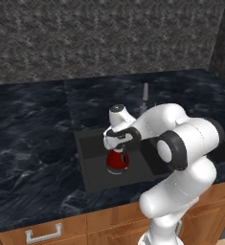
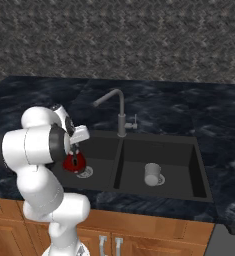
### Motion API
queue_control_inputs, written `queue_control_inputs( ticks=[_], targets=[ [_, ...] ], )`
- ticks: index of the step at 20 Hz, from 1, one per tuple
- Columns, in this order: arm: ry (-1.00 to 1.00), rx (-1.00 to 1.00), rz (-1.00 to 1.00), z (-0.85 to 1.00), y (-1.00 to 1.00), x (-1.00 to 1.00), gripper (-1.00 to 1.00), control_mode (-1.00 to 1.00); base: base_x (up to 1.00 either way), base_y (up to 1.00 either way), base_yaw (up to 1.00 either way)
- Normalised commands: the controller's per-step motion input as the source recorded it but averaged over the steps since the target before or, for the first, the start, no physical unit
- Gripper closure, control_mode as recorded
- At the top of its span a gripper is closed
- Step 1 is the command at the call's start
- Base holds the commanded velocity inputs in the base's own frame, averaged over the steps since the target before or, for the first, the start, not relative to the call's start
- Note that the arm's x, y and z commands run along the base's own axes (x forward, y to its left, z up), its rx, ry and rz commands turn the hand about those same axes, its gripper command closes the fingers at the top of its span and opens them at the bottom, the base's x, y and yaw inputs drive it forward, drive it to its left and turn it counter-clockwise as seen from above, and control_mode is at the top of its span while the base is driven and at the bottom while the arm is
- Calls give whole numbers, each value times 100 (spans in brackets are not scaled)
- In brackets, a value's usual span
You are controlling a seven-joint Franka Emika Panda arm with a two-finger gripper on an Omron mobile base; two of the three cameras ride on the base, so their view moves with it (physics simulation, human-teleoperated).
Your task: Place the kettle in the left basin and the glass cup in the right basin of the sink.
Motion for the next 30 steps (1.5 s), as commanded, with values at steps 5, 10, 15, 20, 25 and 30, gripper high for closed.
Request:
queue_control_inputs(
  ticks=[5, 10, 15, 20, 25, 30],
  targets=[
    [0, 0, 0, -38, 0, 21, 100, -100, 0, 0, 0],
    [0, 0, 0, -35, 0, 22, 100, -100, 0, 0, 0],
    [0, 0, 0, -33, 0, 16, 100, -100, 0, 0, 0],
    [0, 0, 0, -28, 0, 14, 100, -100, 0, 0, 0],
    [0, 0, 0, -29, 0, 3, 100, -100, 0, 0, 0],
    [0, 0, 0, -28, 0, 0, 100, -100, 0, 0, 0]
  ],
)
